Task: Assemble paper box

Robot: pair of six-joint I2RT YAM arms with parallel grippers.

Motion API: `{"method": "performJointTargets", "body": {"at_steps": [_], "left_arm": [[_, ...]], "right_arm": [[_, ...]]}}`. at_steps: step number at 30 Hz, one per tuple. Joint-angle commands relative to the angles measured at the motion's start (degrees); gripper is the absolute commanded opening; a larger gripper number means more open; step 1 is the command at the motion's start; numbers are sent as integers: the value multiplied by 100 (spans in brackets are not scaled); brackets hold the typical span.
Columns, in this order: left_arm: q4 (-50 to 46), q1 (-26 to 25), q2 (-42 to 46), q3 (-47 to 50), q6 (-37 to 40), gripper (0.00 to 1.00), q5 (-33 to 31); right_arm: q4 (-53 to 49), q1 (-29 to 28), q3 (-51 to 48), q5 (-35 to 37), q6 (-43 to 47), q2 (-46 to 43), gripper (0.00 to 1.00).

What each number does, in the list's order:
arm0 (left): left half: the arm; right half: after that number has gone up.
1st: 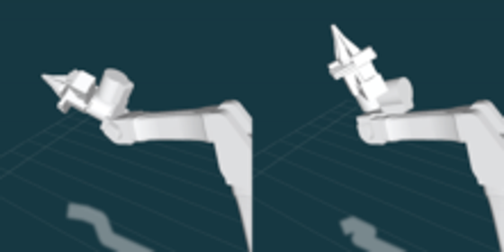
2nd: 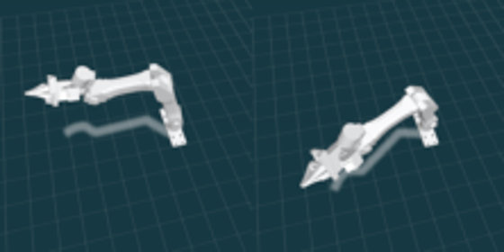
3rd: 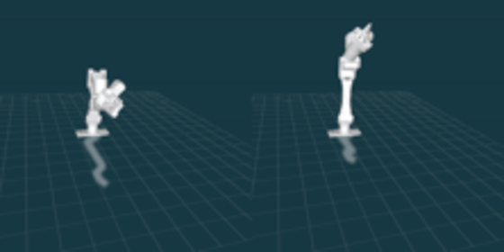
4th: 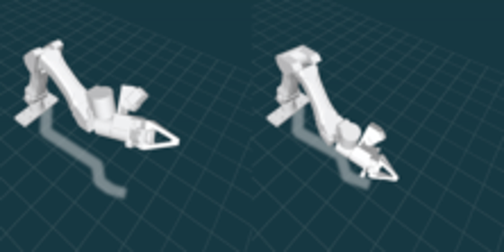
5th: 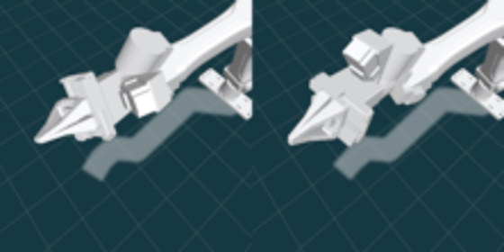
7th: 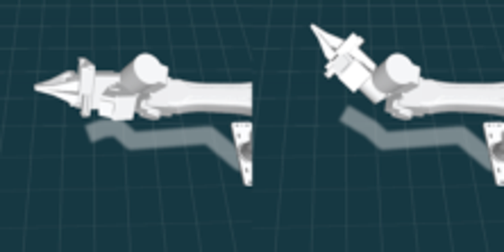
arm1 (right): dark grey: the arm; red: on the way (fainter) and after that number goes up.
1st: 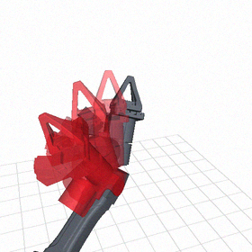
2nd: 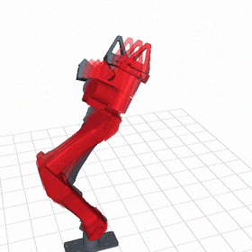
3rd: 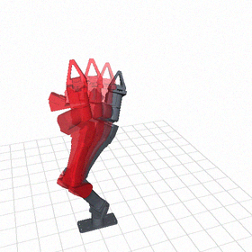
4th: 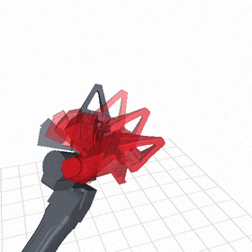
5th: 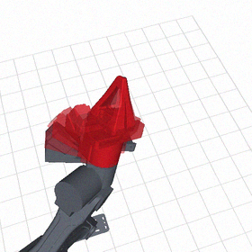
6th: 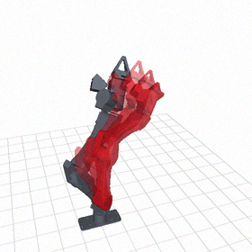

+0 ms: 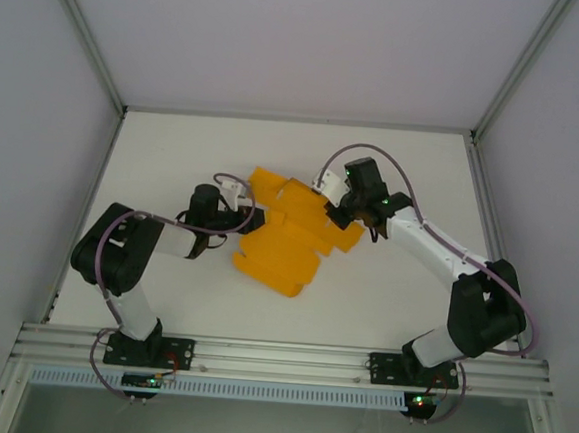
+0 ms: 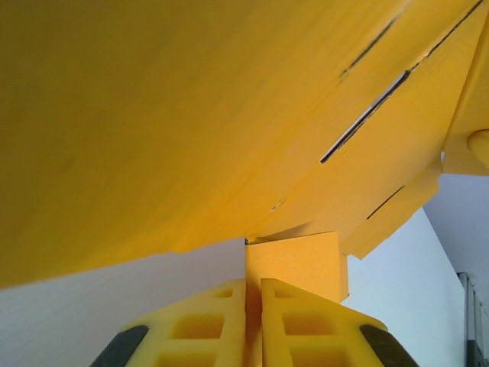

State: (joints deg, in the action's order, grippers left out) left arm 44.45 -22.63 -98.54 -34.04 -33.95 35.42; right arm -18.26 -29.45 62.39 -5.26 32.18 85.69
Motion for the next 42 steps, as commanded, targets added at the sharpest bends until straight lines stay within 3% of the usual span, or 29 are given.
{"method": "performJointTargets", "body": {"at_steps": [1,3,5,9,12,17,21,24,28,34,39,42], "left_arm": [[-492,-83,238,-140,239,26,-159],[-816,-83,429,-156,382,37,-413],[-1236,-58,683,-157,537,66,-690],[-2108,-6,1365,-106,1017,100,-1256],[-2889,80,1949,-137,1274,100,-1828],[-4564,426,2392,-1053,1498,100,-2410],[-4864,752,2540,-1403,1303,100,-2651],[-4893,979,2478,-1475,1103,100,-3003],[-5035,1388,1858,-1923,1033,100,-2732],[-5024,1554,657,-2622,1208,100,-2567],[-4810,1588,91,-2958,1280,100,-1962],[-4307,1566,110,-2727,1503,98,-1144]], "right_arm": [[407,-169,-112,364,165,-214,0],[608,-305,-208,770,517,-245,0],[864,-505,-314,1325,1001,-246,0],[1405,-862,-442,2413,1930,-159,0],[2136,-1057,-704,2820,2704,-115,0],[3272,-1276,-1112,2777,3684,75,0],[4360,-1383,-1208,3417,4403,607,0],[5569,-1333,-1337,3423,4995,969,0],[6221,-1278,-1380,3272,5171,1152,0],[6915,-1335,-1613,3192,5220,1315,0],[7273,-1388,-1778,3274,5343,1459,0],[7216,-1370,-1783,3315,5190,1469,0]]}}
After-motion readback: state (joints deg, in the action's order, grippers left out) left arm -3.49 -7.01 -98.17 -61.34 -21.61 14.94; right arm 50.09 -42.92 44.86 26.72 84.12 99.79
